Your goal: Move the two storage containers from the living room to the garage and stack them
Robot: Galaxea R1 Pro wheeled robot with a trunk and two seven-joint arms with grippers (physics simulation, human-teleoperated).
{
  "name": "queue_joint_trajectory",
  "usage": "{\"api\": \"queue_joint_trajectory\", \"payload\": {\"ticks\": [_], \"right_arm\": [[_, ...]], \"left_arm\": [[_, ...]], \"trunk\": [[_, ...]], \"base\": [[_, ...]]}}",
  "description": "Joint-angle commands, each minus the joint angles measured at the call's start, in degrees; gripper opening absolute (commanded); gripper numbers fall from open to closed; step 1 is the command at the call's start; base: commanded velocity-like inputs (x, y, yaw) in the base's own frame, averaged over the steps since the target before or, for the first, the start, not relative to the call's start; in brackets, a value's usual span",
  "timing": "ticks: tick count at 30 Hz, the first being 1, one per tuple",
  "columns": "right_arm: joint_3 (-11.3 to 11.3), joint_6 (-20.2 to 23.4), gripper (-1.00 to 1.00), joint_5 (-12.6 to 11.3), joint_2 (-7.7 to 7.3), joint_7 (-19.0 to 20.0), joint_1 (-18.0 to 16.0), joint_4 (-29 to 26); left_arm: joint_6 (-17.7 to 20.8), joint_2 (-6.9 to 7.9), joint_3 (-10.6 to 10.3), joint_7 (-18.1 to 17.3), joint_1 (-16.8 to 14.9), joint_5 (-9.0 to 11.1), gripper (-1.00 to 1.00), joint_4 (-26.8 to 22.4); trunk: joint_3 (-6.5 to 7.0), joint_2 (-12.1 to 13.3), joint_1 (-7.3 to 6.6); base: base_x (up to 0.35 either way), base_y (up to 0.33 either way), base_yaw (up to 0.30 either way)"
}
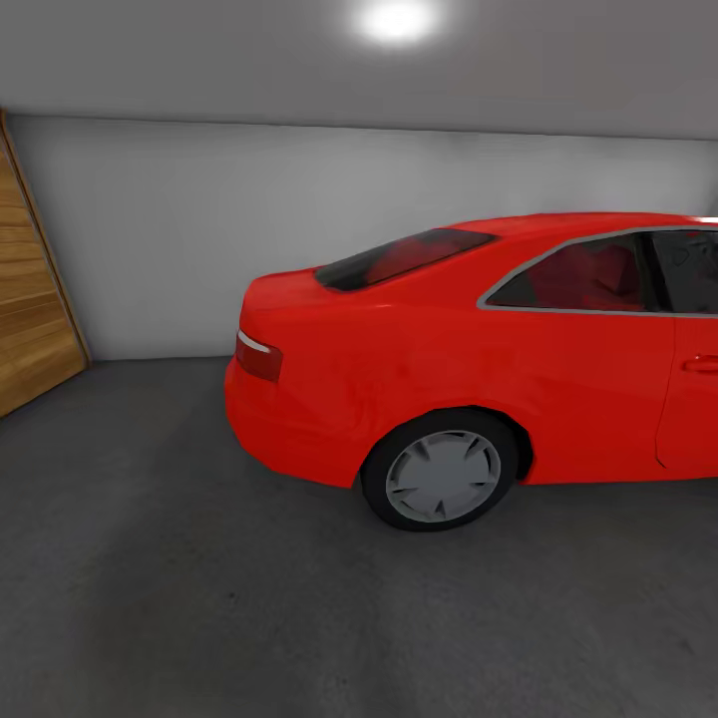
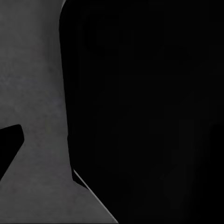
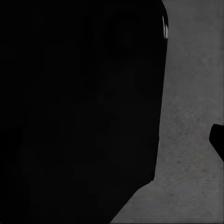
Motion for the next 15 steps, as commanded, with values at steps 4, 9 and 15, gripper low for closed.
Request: {"api": "queue_joint_trajectory", "payload": {"ticks": [4,9,15], "right_arm": [[1.31,-0.29,1.0,0.07,0.35,0.44,-0.09,-0.09],[2.92,-0.22,1.0,-0.83,0.27,0.67,-0.09,0.04],[4.84,-0.45,1.0,-2.76,0.26,0.7,-0.09,0.08]], "left_arm": [[-0.34,0.44,0.01,0.09,-0.09,0.13,1.0,-0.97],[-0.35,0.51,0.0,0.09,-0.09,0.1,1.0,-1.34],[-0.35,0.53,0.02,0.09,-0.09,0.13,1.0,-1.65]], "trunk": [[-0.03,-0.02,0.0],[-0.03,-0.02,0.0],[-0.03,-0.02,0.0]], "base": [[0.0,0.0,0.0],[0.0,0.0,0.0],[0.0,0.0,0.0]]}}
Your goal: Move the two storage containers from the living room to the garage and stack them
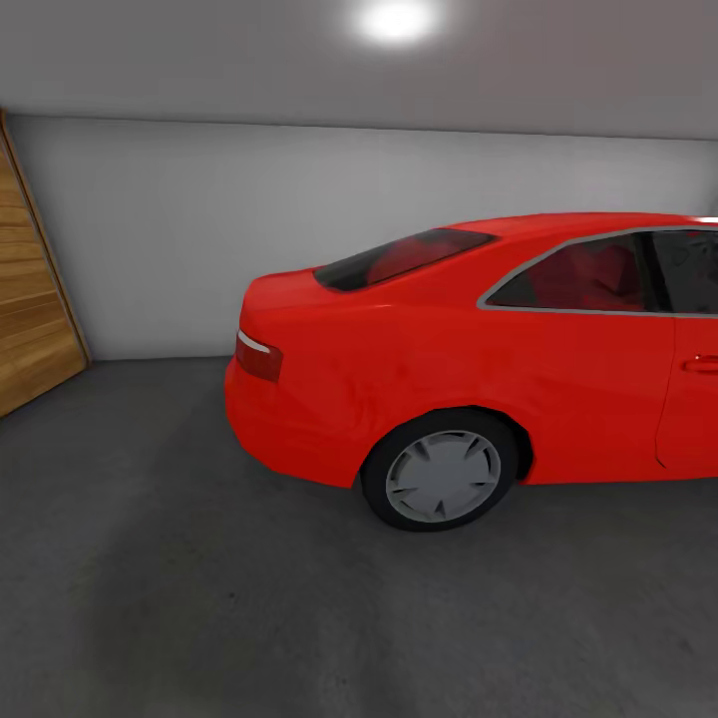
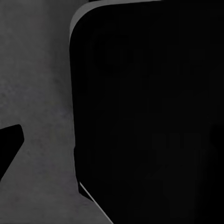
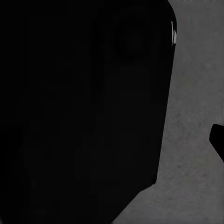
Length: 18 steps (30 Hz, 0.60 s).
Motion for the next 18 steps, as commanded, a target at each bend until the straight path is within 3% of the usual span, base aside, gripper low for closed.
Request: {"api": "queue_joint_trajectory", "payload": {"ticks": [1,9,18], "right_arm": [[0.77,-0.38,1.0,-0.6,0.0,0.07,-0.01,0.01],[3.35,-1.45,1.0,-0.94,0.0,-0.13,-0.01,0.01],[6.26,-2.22,1.0,-0.94,0.0,-0.21,-0.01,0.01]], "left_arm": [[-0.03,0.0,0.0,0.01,-0.01,0.01,1.0,-0.03],[-0.03,0.0,-0.05,0.01,-0.01,-0.03,1.0,-0.04],[-0.03,0.0,-0.05,0.01,-0.01,-0.03,1.0,-0.04]], "trunk": [[-0.04,-0.02,0.0],[-0.04,-0.02,0.0],[0.11,-0.02,0.0]], "base": [[0.0,0.0,0.0],[0.0,0.0,-0.033],[0.0,0.0,-0.251]]}}
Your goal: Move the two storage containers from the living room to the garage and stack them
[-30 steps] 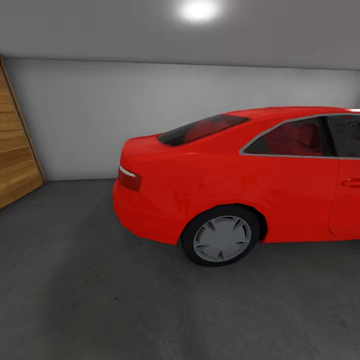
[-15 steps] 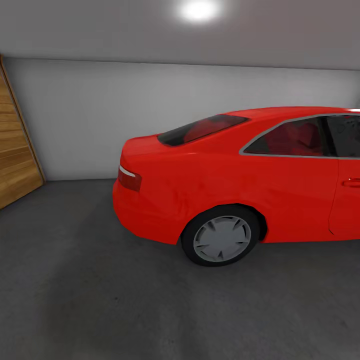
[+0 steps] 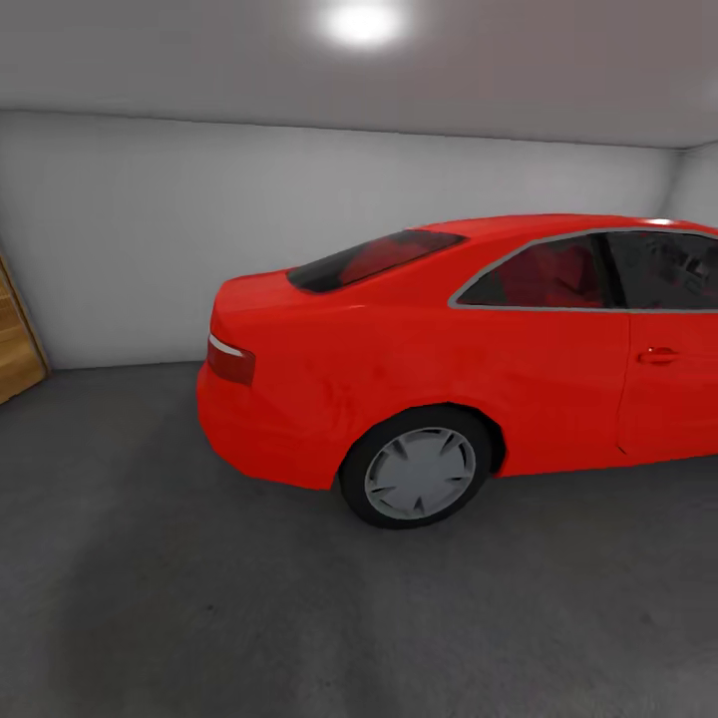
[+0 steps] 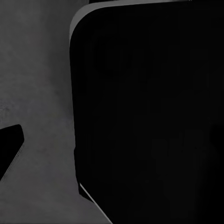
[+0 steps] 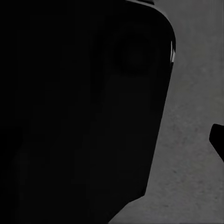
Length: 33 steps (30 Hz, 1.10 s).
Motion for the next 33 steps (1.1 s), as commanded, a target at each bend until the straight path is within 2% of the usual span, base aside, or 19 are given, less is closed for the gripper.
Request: {"api": "queue_joint_trajectory", "payload": {"ticks": [1,2,3,33], "right_arm": [[0.71,-0.22,1.0,-0.33,0.0,0.08,-0.01,0.01],[1.03,-0.23,1.0,-0.33,0.0,0.09,-0.01,0.01],[18.12,-0.25,1.0,-0.33,0.0,0.14,-0.01,0.01],[18.12,-0.37,1.0,-0.33,0.0,0.31,-0.01,0.01]], "left_arm": [[-0.03,0.01,0.0,0.01,-0.01,0.01,1.0,-0.02],[-0.03,0.01,0.02,0.01,-0.01,0.02,1.0,-0.02],[-0.03,0.01,-0.01,0.01,-0.01,0.03,1.0,-0.02],[-0.03,0.01,0.04,0.01,-0.01,0.01,1.0,-0.02]], "trunk": [[-0.02,-0.02,0.0],[0.0,-0.02,0.0],[0.02,-0.02,0.0],[0.65,-0.02,0.0]], "base": [[0.0,0.0,-0.277],[0.0,0.0,-0.277],[0.0,0.0,-0.278],[0.0,0.0,-0.279]]}}
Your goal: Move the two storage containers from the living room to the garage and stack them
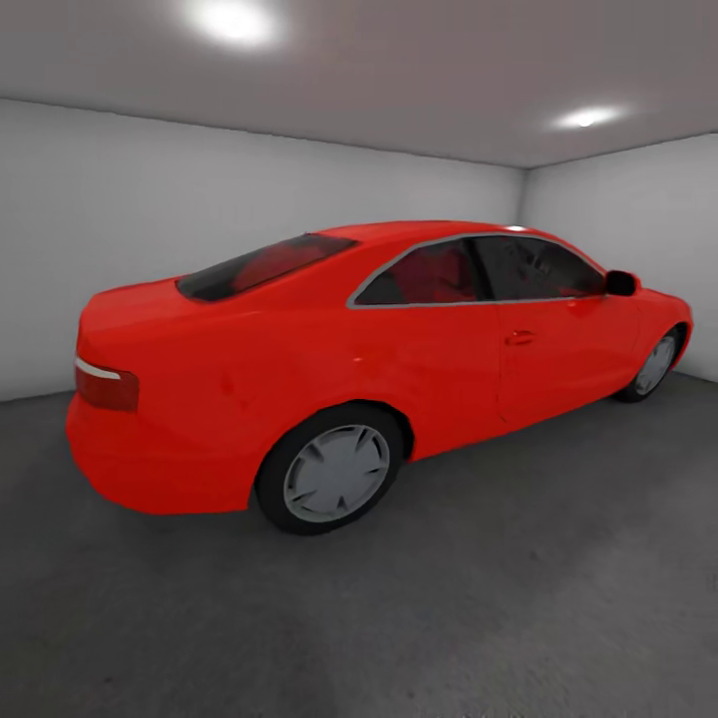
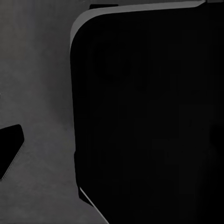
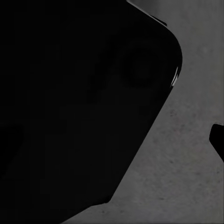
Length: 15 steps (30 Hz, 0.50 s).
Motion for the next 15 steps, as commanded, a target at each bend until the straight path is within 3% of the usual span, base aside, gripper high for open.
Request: {"api": "queue_joint_trajectory", "payload": {"ticks": [1,15], "right_arm": [[0.27,-0.18,1.0,-0.33,0.0,0.07,-0.01,0.01],[0.27,-0.18,1.0,-0.33,0.0,0.07,-0.01,0.01]], "left_arm": [[-0.03,0.01,0.01,0.01,-0.01,0.01,1.0,-0.02],[-0.03,0.01,-0.04,0.01,-0.01,0.01,1.0,-0.02]], "trunk": [[-0.02,-0.02,0.0],[0.27,-0.02,0.0]], "base": [[0.0,0.0,-0.279],[0.0,0.0,-0.279]]}}
